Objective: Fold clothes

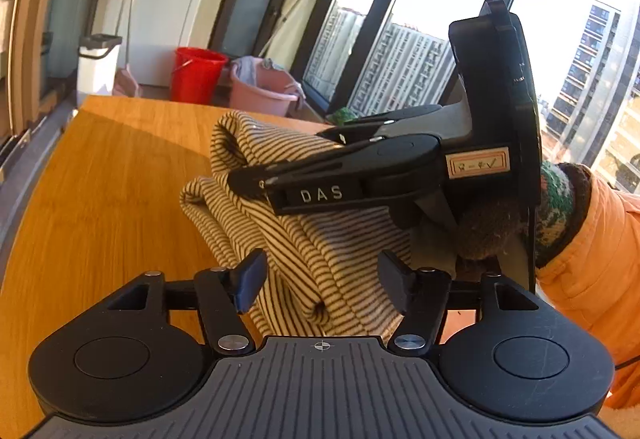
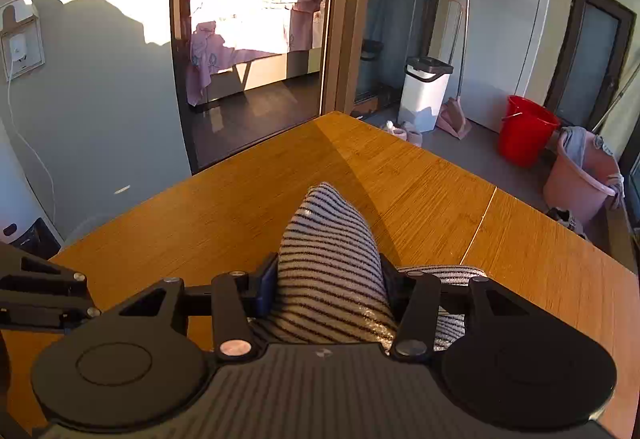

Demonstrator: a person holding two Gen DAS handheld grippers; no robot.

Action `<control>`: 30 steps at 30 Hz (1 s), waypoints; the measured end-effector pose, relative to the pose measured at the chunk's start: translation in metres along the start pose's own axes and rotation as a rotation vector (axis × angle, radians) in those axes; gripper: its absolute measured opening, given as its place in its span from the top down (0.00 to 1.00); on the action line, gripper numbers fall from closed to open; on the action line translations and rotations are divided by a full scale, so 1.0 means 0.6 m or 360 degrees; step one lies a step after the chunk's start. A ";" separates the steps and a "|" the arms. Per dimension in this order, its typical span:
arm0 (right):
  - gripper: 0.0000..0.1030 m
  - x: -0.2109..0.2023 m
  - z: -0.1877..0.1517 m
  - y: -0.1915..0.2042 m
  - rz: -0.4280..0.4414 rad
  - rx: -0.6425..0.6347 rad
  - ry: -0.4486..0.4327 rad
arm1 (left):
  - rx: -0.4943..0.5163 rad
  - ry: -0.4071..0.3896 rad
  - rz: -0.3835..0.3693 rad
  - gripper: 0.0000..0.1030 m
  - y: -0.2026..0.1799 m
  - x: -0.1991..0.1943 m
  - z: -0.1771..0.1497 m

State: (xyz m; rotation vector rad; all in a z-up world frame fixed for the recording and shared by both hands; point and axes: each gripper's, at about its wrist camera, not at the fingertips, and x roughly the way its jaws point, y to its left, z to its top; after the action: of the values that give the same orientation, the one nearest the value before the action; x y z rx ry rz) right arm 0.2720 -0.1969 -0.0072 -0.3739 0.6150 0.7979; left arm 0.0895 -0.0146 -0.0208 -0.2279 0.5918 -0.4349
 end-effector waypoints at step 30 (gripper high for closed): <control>0.22 -0.067 -0.157 -0.141 0.0373 0.0860 -0.0145 | 0.0050 0.0176 -0.0016 0.09 0.011 0.029 -0.019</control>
State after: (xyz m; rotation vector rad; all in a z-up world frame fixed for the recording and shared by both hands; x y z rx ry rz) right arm 0.2799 -0.3236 -0.0468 0.2313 0.7684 0.8302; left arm 0.0980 -0.0176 -0.0408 -0.1776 0.6916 -0.4682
